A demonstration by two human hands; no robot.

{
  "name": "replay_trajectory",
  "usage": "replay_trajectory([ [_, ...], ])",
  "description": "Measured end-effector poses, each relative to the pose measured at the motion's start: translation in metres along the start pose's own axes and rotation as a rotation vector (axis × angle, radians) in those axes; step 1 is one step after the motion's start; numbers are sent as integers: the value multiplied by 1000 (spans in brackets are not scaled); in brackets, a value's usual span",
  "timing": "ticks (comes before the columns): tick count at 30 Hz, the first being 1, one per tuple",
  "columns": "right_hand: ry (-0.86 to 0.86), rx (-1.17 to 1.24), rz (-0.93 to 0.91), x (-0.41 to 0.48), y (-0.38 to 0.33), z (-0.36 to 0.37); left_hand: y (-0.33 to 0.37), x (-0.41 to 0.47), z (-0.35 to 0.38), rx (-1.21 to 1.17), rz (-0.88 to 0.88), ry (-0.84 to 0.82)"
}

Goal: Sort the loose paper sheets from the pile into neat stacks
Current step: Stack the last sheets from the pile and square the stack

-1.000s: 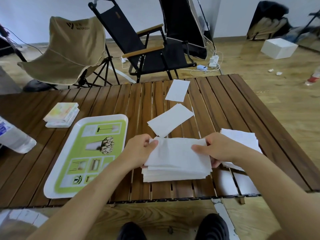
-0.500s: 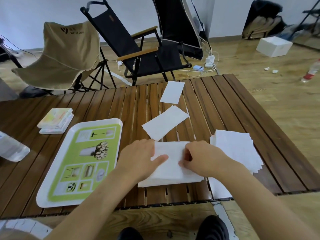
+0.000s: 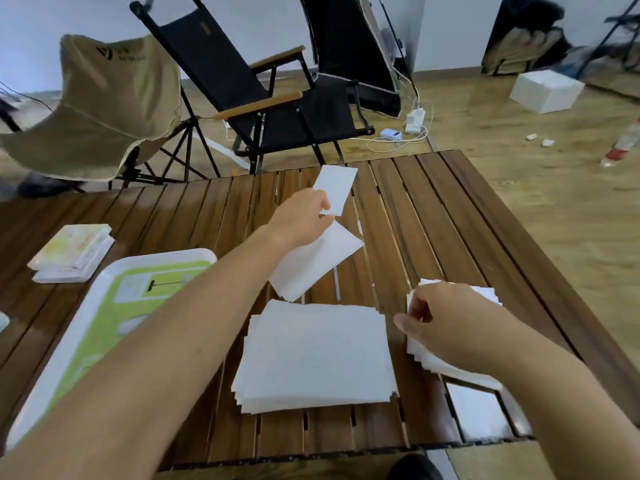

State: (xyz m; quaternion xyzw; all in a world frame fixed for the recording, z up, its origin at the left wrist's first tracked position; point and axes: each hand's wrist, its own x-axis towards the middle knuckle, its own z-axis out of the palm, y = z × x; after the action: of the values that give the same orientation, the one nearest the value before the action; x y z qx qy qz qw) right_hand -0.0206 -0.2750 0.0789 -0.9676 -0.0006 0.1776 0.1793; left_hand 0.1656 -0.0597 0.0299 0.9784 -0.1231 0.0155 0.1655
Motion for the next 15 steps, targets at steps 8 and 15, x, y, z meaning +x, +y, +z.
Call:
replay_trajectory([
  [8,14,-28,7,10,13,-7,-2,59,58,117,-51,141],
  [15,89,43,-5,12,5,-8,21,20,15,-180,146,378],
])
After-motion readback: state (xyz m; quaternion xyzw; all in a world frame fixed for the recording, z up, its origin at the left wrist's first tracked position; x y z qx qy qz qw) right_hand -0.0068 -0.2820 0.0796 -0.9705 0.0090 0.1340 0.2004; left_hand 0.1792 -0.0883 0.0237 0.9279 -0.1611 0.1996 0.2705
